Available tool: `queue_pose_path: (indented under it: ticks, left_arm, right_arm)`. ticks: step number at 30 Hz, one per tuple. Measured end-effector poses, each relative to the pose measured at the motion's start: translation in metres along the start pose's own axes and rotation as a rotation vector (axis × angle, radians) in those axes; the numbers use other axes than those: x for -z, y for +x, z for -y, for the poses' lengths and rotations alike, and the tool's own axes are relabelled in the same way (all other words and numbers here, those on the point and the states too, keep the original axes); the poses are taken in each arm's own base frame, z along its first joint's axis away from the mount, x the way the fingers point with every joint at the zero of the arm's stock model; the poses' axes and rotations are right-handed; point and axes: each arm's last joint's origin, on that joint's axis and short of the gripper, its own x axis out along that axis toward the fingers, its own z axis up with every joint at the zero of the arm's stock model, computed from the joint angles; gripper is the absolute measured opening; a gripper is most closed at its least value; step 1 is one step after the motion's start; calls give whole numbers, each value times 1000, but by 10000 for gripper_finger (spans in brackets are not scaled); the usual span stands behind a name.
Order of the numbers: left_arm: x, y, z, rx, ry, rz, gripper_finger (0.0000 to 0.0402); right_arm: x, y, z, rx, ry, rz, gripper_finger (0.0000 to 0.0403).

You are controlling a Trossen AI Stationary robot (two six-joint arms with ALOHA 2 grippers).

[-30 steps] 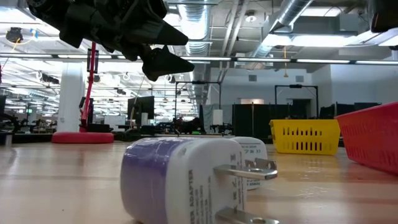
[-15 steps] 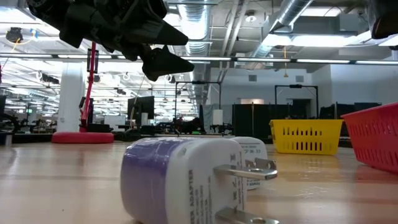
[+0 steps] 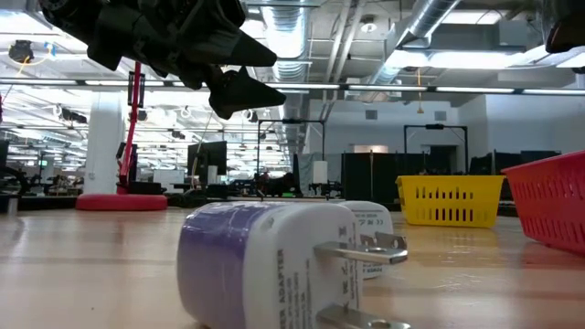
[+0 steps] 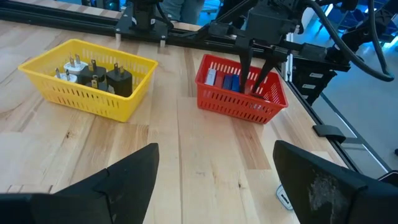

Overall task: Pick & Place Office items
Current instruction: Put the red digital timer into the red bin, then put the blue charger adapter into the yellow bin

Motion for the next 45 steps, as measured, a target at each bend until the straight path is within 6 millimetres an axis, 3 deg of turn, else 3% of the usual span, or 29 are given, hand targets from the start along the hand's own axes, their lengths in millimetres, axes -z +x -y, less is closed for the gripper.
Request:
queue_pose_path:
  ticks: [6,13,19,28,33,40,45]
  left_arm:
    - [0,0,0,-1,0,-4,309]
    - [1,0,0,0,-1,-9,309]
    - [2,0,1,1,0,-23,309]
    - [15,-2,25,134,351,-100,309]
    - [21,-4,34,156,382,-143,309]
    - [39,-8,36,153,352,-319,309]
    - [40,-8,35,110,357,-328,309]
  right_arm:
    - [-3,-11,5,36,-8,3,116]
    - [-12,-31,9,34,3,87,226]
    - [-29,-30,9,33,32,230,293]
    - [-73,-21,-4,-134,38,387,306]
    - [-98,-16,-3,-211,161,415,306]
    - [-90,13,-21,-180,137,402,306]
    - [-105,21,-53,-138,87,378,306]
